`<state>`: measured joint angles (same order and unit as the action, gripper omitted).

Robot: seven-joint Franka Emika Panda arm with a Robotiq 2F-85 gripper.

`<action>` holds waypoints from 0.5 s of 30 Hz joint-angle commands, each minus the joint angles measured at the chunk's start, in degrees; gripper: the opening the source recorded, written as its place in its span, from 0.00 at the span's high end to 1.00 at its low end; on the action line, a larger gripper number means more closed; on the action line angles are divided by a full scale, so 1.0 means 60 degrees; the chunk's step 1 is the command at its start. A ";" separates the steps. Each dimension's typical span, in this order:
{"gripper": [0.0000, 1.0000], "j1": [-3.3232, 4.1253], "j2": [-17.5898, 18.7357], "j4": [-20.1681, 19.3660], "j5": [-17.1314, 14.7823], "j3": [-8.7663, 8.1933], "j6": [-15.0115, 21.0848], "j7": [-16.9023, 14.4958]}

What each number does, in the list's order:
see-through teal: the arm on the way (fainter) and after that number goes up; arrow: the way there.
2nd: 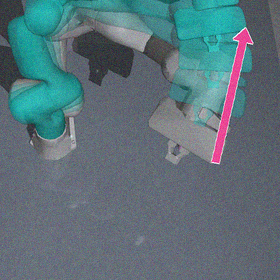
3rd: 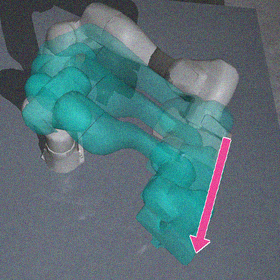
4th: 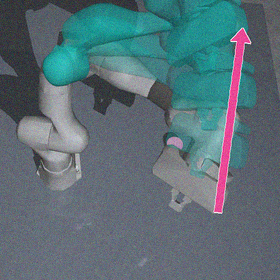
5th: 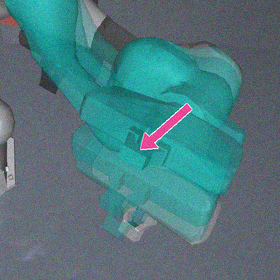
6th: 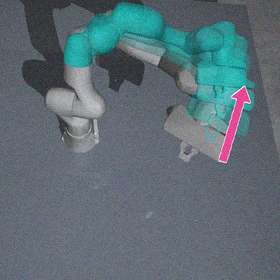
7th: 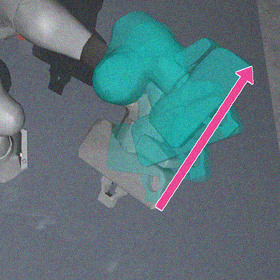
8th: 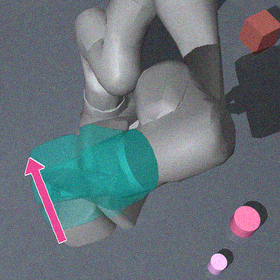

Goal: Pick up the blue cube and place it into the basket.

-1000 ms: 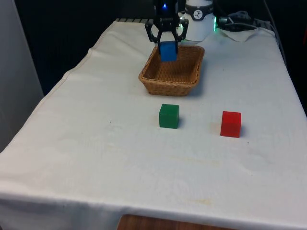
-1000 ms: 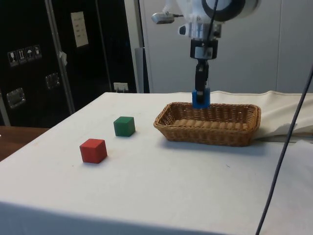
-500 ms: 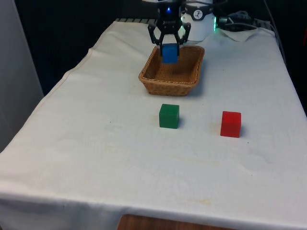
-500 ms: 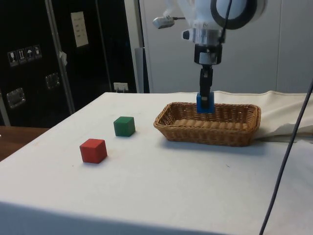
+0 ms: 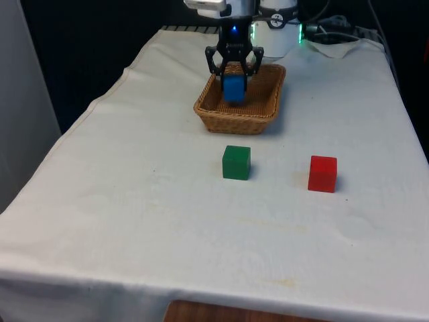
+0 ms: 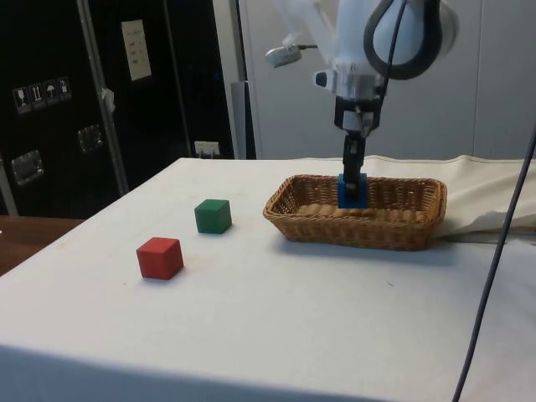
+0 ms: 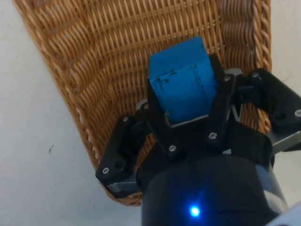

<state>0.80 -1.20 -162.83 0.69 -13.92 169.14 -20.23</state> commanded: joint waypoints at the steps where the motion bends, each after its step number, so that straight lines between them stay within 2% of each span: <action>1: 1.00 -0.0048 0.0172 -0.0038 0.0162 -0.0029 0.0372 0.0115; 2: 1.00 0.0000 0.0057 -0.0019 0.0000 0.0000 0.0105 0.0000; 3: 1.00 -0.0038 0.0220 -0.0057 0.0153 -0.0038 0.0477 0.0105; 6: 1.00 0.0000 0.0306 -0.0143 0.0105 -0.0019 0.0812 0.0095; 15: 1.00 0.0038 0.0334 -0.0172 0.0019 0.0067 0.0840 0.0095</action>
<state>0.92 0.40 -163.81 0.63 -13.58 173.43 -20.11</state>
